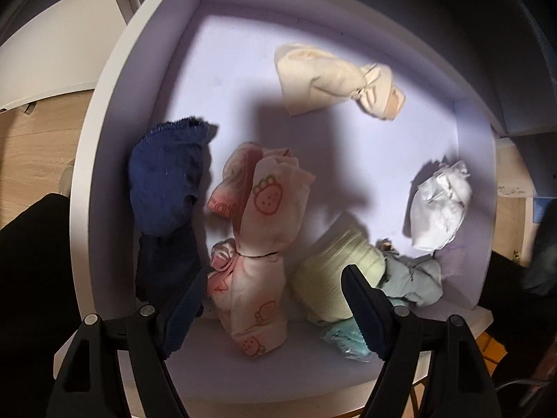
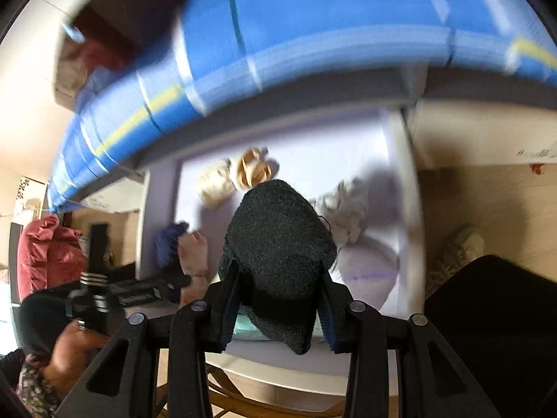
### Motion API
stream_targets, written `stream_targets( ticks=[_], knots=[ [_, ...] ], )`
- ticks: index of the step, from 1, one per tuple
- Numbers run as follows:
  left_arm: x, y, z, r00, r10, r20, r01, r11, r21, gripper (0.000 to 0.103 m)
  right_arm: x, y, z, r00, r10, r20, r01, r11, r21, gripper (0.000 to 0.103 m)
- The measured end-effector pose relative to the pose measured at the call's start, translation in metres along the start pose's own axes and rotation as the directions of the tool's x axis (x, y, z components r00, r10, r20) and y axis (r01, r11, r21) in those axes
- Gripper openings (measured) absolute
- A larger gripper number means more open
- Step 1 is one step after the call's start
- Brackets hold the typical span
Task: Organize soft objects
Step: 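Carry the dark fuzzy cloth with the right gripper into the gold tray and release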
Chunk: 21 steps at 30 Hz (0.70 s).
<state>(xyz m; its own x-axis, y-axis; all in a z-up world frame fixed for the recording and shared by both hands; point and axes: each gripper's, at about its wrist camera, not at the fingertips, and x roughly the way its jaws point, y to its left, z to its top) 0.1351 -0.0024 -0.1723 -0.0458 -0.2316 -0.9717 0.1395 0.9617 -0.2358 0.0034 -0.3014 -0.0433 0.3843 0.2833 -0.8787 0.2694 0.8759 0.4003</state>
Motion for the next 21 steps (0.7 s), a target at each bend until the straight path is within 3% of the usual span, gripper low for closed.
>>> stream_targets(
  ticks=[13, 21],
  knots=[
    [0.018, 0.001, -0.001, 0.999, 0.016, -0.043, -0.017, 1.000, -0.012, 0.081, -0.098, 0.022, 0.059, 0.986, 0.000, 0.166, 0.008, 0.999, -0.047, 0.040],
    [0.029, 0.010, -0.003, 0.996, 0.045, -0.081, -0.047, 0.999, -0.024, 0.081, -0.135, 0.060, 0.121, 0.970, 0.004, 0.242, 0.026, 0.992, -0.121, 0.040]
  ],
)
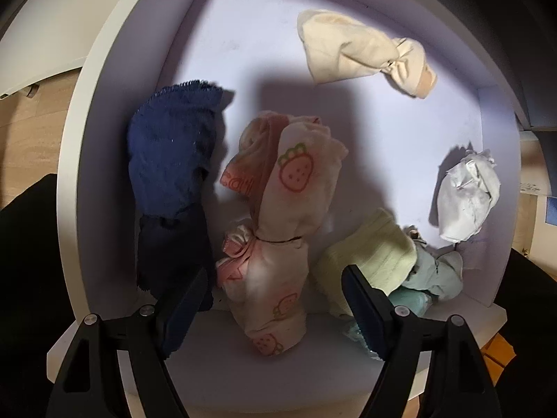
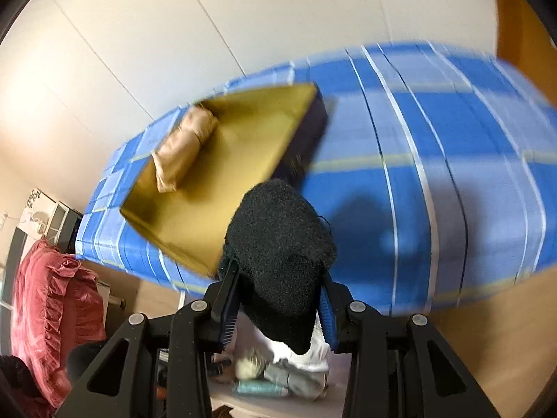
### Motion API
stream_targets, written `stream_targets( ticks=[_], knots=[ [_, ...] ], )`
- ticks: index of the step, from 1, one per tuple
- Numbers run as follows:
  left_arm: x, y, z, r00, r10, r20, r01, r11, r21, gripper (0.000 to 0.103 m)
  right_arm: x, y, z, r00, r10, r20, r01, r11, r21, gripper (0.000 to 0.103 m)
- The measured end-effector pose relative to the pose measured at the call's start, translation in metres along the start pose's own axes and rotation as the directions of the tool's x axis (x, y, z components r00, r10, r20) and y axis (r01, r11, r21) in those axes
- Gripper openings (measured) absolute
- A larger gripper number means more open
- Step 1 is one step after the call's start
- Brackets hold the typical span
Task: Organize soft objects
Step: 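Carry the dark fuzzy cloth with the right gripper into the gold tray and release, then move the right gripper back over the open drawer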
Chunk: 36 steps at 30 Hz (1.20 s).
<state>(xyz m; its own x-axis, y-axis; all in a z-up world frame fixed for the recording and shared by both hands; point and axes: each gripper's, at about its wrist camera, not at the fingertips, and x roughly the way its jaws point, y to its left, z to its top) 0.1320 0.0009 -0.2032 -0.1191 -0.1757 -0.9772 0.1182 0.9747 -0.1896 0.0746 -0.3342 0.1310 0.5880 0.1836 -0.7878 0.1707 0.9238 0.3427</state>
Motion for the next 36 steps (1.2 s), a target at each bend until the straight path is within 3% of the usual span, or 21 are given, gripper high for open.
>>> stream_targets(
  ticks=[11, 18, 28, 31, 33, 34, 36],
  knots=[
    [0.015, -0.005, -0.005, 1.000, 0.000, -0.015, 0.000, 1.000, -0.003, 0.081, 0.042, 0.038, 0.097, 0.994, -0.105, 0.018, 0.107, 0.988, -0.109, 0.040],
    [0.014, -0.012, -0.006, 1.000, -0.008, -0.011, 0.008, 1.000, 0.006, 0.081, 0.090, 0.037, 0.127, 0.984, -0.178, -0.029, 0.174, 0.978, -0.111, 0.040],
    [0.015, -0.005, -0.005, 1.000, 0.002, -0.006, -0.002, 1.000, -0.011, 0.081, 0.129, 0.047, 0.149, 0.955, -0.295, -0.009, 0.287, 0.936, -0.206, 0.044],
    [0.015, -0.004, -0.004, 1.000, 0.012, 0.003, -0.012, 1.000, -0.006, 0.081, 0.134, 0.042, 0.150, 0.945, -0.327, 0.000, 0.320, 0.925, -0.204, 0.049],
    [0.014, -0.003, -0.003, 1.000, 0.021, 0.004, -0.021, 1.000, -0.003, 0.081, 0.131, 0.038, 0.150, 0.941, -0.337, 0.011, 0.333, 0.925, -0.185, 0.066],
    [0.012, -0.002, -0.003, 1.000, 0.020, 0.003, -0.020, 1.000, -0.004, 0.081, 0.128, 0.036, 0.150, 0.939, -0.344, 0.022, 0.343, 0.923, -0.175, 0.070],
    [0.012, -0.001, -0.001, 1.000, 0.019, 0.002, -0.019, 1.000, -0.007, 0.081, 0.121, 0.033, 0.149, 0.938, -0.343, 0.048, 0.346, 0.924, -0.162, 0.071]
  ],
)
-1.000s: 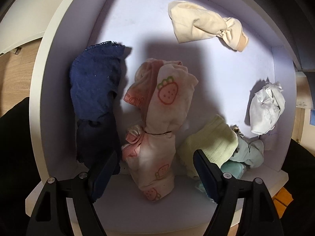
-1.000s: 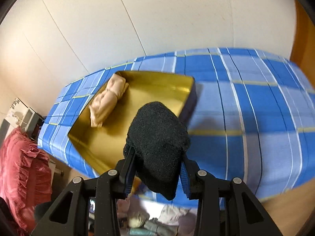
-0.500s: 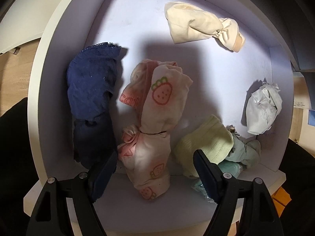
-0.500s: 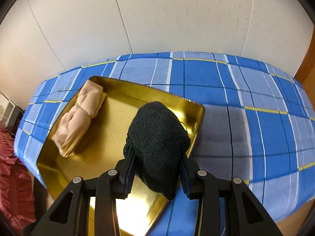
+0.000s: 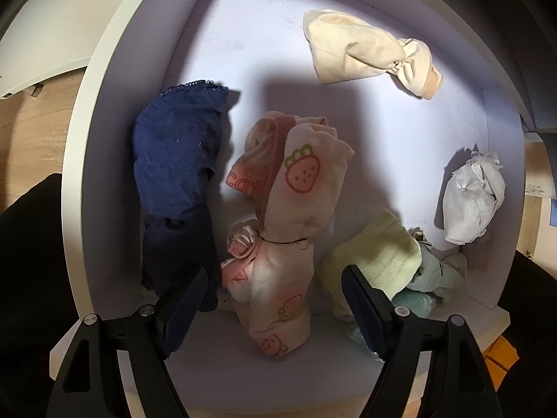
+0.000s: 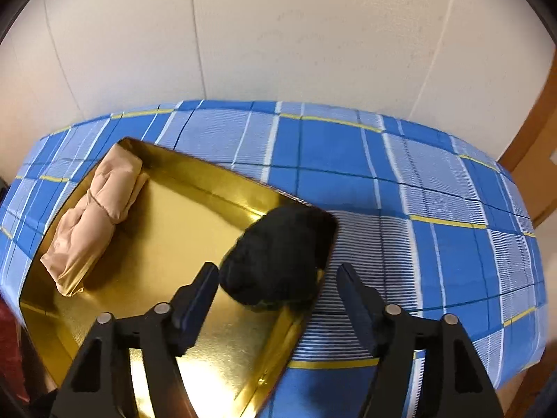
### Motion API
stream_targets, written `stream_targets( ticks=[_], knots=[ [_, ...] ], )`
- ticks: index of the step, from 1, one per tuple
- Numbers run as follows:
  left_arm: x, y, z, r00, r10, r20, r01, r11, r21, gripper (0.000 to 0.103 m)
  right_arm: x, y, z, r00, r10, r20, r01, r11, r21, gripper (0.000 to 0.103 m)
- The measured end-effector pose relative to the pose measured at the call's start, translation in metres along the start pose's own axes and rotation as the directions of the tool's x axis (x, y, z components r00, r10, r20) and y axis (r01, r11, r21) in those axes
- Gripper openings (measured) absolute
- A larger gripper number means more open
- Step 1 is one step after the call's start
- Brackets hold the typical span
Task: Organize soft objects
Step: 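Move the right gripper back over the open drawer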
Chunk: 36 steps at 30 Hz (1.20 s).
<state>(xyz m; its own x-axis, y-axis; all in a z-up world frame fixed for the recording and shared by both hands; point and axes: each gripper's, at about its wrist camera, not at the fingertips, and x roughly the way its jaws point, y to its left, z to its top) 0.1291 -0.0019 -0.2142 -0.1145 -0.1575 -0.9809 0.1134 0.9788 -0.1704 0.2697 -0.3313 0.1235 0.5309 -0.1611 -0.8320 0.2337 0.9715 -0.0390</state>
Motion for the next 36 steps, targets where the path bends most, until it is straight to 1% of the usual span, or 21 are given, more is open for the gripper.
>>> stream_targets(
  ticks=[2, 4, 5, 7, 9, 13, 15, 17, 19, 24, 26, 28, 30, 33, 34, 35, 36],
  knots=[
    [0.001, 0.001, 0.001, 1.000, 0.005, 0.000, -0.005, 1.000, -0.002, 0.081, -0.007, -0.005, -0.001, 1.000, 0.010, 0.020, -0.011, 1.000, 0.014, 0.072],
    [-0.001, 0.003, 0.002, 1.000, 0.003, 0.000, -0.003, 1.000, -0.007, 0.081, -0.016, -0.011, -0.006, 0.999, 0.021, 0.047, -0.023, 0.999, 0.027, 0.077],
    [-0.001, 0.005, 0.002, 1.000, 0.003, 0.000, -0.003, 1.000, -0.011, 0.081, -0.021, -0.014, -0.009, 0.998, 0.025, 0.061, -0.027, 0.999, 0.028, 0.082],
    [-0.001, 0.005, 0.002, 1.000, 0.001, -0.003, -0.001, 1.000, -0.013, 0.081, -0.031, -0.018, -0.016, 0.996, 0.029, 0.090, -0.032, 0.999, 0.032, 0.086],
    [-0.002, 0.005, 0.002, 1.000, -0.005, -0.005, 0.005, 1.000, -0.014, 0.081, -0.041, -0.021, -0.026, 0.991, 0.056, 0.118, -0.060, 0.998, 0.025, 0.091],
    [-0.001, 0.003, 0.001, 1.000, 0.001, -0.006, -0.001, 1.000, -0.008, 0.081, -0.061, -0.023, -0.053, 0.987, 0.061, 0.148, -0.059, 0.998, -0.019, 0.093],
    [-0.002, 0.002, 0.001, 1.000, -0.003, -0.005, 0.003, 1.000, -0.018, 0.081, -0.074, -0.026, -0.071, 0.981, 0.065, 0.182, -0.058, 0.997, -0.045, 0.100],
    [-0.003, 0.007, 0.001, 1.000, -0.016, -0.001, 0.016, 0.999, -0.035, 0.081, -0.086, -0.029, -0.088, 0.974, 0.085, 0.211, -0.074, 0.995, -0.063, 0.103],
    [-0.005, 0.011, 0.001, 1.000, -0.028, 0.003, 0.029, 0.998, -0.048, 0.081, -0.098, -0.032, -0.109, 0.969, 0.111, 0.220, -0.098, 0.993, -0.072, 0.103],
    [-0.005, 0.021, -0.001, 0.998, -0.056, 0.000, 0.056, 0.995, -0.078, 0.081, -0.105, -0.031, -0.164, 0.979, 0.109, 0.169, -0.098, 0.993, -0.072, 0.103],
    [-0.006, 0.024, -0.004, 0.997, -0.071, 0.009, 0.071, 0.994, -0.087, 0.081, -0.101, -0.027, -0.188, 0.981, 0.140, 0.134, -0.131, 0.989, -0.075, 0.103],
    [-0.007, 0.028, -0.005, 0.997, -0.072, 0.015, 0.073, 0.994, -0.084, 0.081, -0.092, -0.021, -0.212, 0.977, 0.193, 0.088, -0.187, 0.979, -0.077, 0.103],
    [-0.009, 0.029, -0.006, 0.997, -0.070, 0.019, 0.071, 0.994, -0.082, 0.081, -0.079, -0.015, -0.235, 0.967, 0.254, 0.035, -0.252, 0.966, -0.056, 0.103],
    [-0.013, 0.034, -0.010, 0.997, -0.068, 0.020, 0.070, 0.994, -0.079, 0.081, -0.049, -0.002, -0.269, 0.953, 0.289, -0.086, -0.291, 0.957, -0.007, 0.103],
    [-0.013, 0.034, -0.010, 0.998, -0.067, 0.020, 0.068, 0.995, -0.078, 0.081, -0.039, 0.003, -0.279, 0.943, 0.302, -0.138, -0.304, 0.953, 0.011, 0.103],
    [-0.014, 0.034, -0.011, 0.998, -0.065, 0.020, 0.066, 0.995, -0.075, 0.081, -0.027, 0.008, -0.289, 0.927, 0.321, -0.197, -0.321, 0.947, 0.031, 0.103],
    [-0.014, 0.034, -0.012, 0.998, -0.064, 0.019, 0.065, 0.995, -0.073, 0.081, -0.014, 0.012, -0.298, 0.902, 0.341, -0.267, -0.339, 0.939, 0.055, 0.103]
  ],
)
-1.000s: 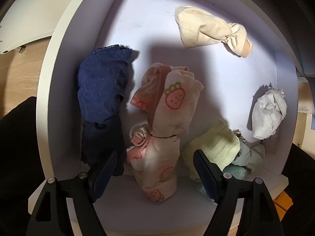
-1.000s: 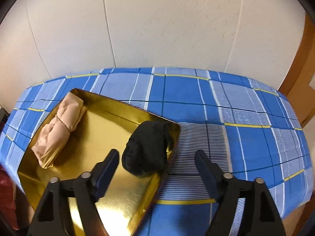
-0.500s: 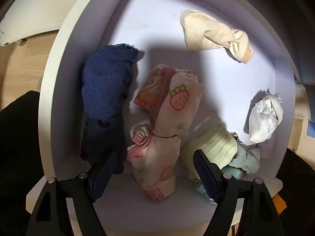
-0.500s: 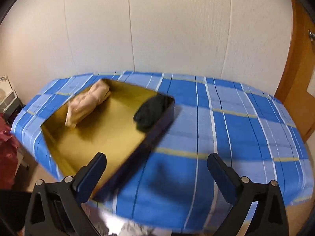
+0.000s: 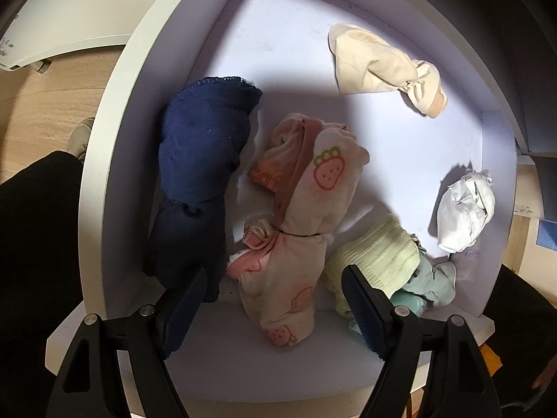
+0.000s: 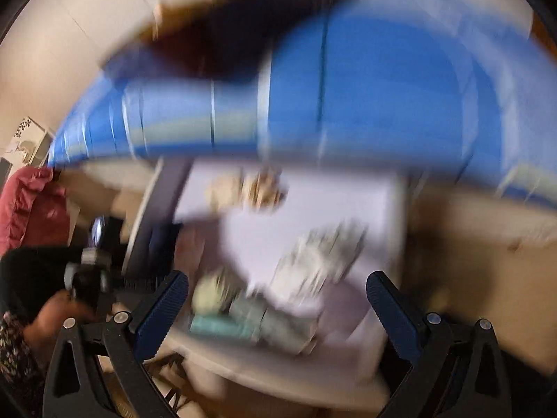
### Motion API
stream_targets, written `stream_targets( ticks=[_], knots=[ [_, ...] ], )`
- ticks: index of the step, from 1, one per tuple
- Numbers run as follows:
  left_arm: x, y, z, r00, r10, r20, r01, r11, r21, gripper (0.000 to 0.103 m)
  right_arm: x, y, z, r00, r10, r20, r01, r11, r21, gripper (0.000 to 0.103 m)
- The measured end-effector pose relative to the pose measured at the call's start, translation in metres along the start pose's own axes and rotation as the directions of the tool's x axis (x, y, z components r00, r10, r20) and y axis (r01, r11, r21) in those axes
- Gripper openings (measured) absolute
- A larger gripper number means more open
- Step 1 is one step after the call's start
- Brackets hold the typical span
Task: Organize soft objects
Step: 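Move the right gripper back over the open drawer, then grasp the rolled grey-green cloth with the right gripper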
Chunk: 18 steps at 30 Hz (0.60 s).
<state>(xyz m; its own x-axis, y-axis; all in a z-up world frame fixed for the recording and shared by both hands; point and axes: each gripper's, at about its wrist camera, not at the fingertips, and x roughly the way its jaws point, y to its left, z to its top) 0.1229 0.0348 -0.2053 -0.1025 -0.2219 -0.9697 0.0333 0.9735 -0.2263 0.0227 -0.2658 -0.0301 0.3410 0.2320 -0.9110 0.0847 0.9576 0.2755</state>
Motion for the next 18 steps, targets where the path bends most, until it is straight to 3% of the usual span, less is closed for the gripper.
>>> stream_targets(
  ticks=[1, 4, 10, 13, 18],
  knots=[
    [0.002, -0.002, 0.000, 1.000, 0.001, -0.001, -0.001, 1.000, 0.002, 0.081, 0.014, -0.002, -0.004, 0.998, 0.015, -0.057, -0.013, 1.000, 0.026, 0.103],
    [0.004, -0.006, -0.001, 1.000, 0.011, -0.008, -0.011, 1.000, 0.019, 0.081, 0.037, -0.007, -0.016, 0.994, -0.025, -0.106, 0.032, 0.997, 0.066, 0.102],
    [0.006, -0.025, 0.007, 1.000, 0.005, 0.016, -0.006, 0.997, 0.071, 0.080, 0.074, 0.006, -0.026, 0.973, -0.124, -0.195, 0.105, 0.989, -0.103, 0.094],
    [0.013, -0.035, 0.010, 1.000, -0.013, 0.005, 0.013, 0.994, 0.105, 0.079, 0.095, 0.013, -0.033, 0.955, -0.141, -0.262, 0.099, 0.981, -0.166, 0.078],
    [0.024, -0.047, 0.014, 1.000, -0.026, -0.014, 0.028, 0.991, 0.133, 0.079, 0.118, 0.012, -0.039, 0.931, -0.157, -0.329, 0.103, 0.979, -0.176, 0.075]
  ],
)
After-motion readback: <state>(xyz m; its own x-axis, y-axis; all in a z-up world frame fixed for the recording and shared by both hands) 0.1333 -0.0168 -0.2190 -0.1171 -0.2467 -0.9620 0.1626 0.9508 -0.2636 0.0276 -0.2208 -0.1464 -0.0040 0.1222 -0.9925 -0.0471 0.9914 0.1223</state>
